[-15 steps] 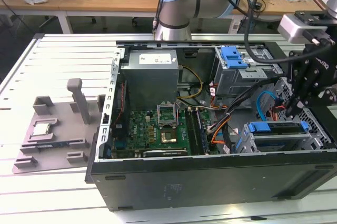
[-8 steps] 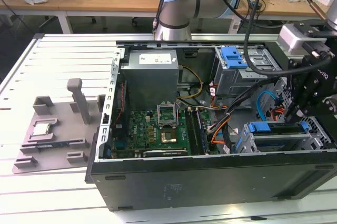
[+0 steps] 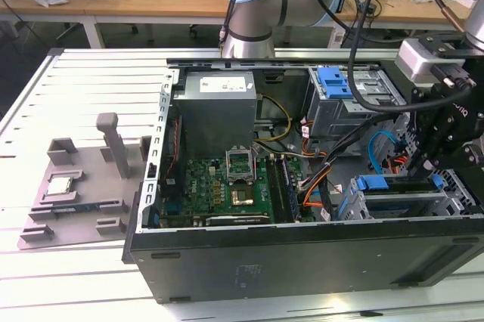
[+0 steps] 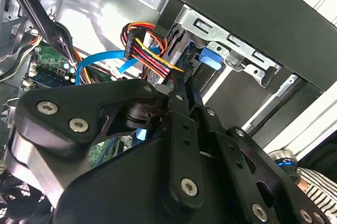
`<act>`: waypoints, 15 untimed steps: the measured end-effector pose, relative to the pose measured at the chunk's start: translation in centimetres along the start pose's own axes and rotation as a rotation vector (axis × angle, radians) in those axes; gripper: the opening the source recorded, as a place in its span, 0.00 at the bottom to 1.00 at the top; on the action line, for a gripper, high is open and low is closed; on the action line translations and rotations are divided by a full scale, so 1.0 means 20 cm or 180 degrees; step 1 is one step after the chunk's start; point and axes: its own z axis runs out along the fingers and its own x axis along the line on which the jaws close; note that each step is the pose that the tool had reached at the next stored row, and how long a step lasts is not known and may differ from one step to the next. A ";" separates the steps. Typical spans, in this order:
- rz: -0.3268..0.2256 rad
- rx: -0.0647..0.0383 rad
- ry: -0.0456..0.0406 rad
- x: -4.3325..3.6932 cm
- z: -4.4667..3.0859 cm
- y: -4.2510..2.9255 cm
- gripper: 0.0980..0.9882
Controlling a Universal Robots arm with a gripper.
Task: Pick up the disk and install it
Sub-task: 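Insert the first disk wire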
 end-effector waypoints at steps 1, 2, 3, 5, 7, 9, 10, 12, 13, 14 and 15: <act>0.0000 0.0000 0.0000 0.000 0.000 0.000 0.08; 0.0000 0.0000 0.0000 0.000 0.001 0.000 0.08; 0.0000 0.0000 -0.0001 0.001 0.001 0.000 0.08; 0.0000 0.0000 -0.0001 0.002 0.000 0.000 0.08; 0.0000 0.0000 0.0002 0.002 -0.011 0.000 0.08; 0.0000 0.0000 0.0003 0.005 -0.012 0.000 0.08; 0.0000 0.0000 0.0003 0.007 -0.012 0.000 0.08; 0.0000 0.0000 0.0002 0.009 -0.008 0.000 0.08; 0.0000 0.0000 0.0002 0.010 -0.007 0.000 0.08; 0.0000 0.0000 0.0003 0.010 -0.006 0.000 0.08; 0.0000 0.0000 0.0004 0.011 -0.005 0.001 0.08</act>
